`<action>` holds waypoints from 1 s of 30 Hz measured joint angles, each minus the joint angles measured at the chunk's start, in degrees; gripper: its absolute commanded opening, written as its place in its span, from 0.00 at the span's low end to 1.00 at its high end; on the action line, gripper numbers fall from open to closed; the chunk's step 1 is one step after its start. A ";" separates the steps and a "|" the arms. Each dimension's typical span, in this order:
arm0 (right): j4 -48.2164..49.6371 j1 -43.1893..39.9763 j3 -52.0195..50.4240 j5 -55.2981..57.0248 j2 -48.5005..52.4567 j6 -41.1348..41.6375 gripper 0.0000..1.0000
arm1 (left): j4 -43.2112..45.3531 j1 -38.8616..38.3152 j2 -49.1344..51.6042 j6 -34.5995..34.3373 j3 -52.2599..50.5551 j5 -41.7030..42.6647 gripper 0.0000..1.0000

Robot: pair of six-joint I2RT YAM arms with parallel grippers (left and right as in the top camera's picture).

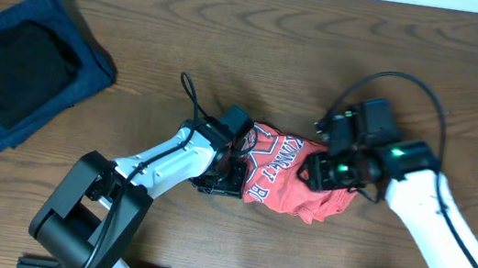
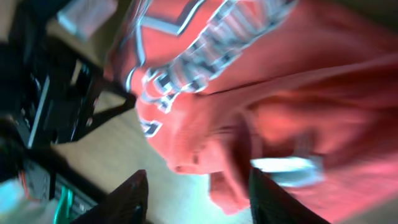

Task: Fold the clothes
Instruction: 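Press the bundle's sides inward toward each other with both grippers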

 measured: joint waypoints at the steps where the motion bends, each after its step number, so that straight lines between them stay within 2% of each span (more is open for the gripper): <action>1: 0.00 1.29 0.00 -0.15 1.22 0.04 0.46 | 0.00 0.00 0.00 0.00 0.00 0.00 0.53; 5: 0.46 4.31 -0.04 -0.17 5.95 0.81 0.41 | -0.04 0.00 0.00 0.02 0.00 0.00 0.52; 7: 1.07 4.94 -0.15 0.22 8.13 1.60 0.26 | -0.04 0.00 0.00 0.00 0.00 0.00 0.52; 8: 1.33 5.05 -0.22 0.42 9.27 2.43 0.13 | -0.04 0.00 0.00 0.02 0.00 0.00 0.53; 10: 1.73 5.16 -0.33 0.55 10.75 2.64 0.01 | -0.04 0.00 0.00 0.00 0.00 0.00 0.53; 14: 0.04 5.11 -0.37 1.84 11.69 4.44 0.01 | -0.04 0.00 0.00 0.00 0.00 0.00 0.53; 21: -16.48 4.48 -0.37 14.80 8.68 15.19 0.02 | -0.04 -0.04 0.00 0.02 0.00 0.90 0.53; 22: -17.84 4.48 -0.37 16.90 8.22 16.76 0.04 | -0.02 -0.17 0.00 0.02 0.00 1.11 0.52; 25: -19.61 4.48 -0.57 21.68 7.91 20.04 0.11 | -0.07 -0.26 0.00 0.00 0.00 1.05 0.52; 30: -19.61 4.37 -2.45 24.63 7.91 22.23 0.11 | -0.50 -0.20 0.00 0.39 0.00 1.18 0.52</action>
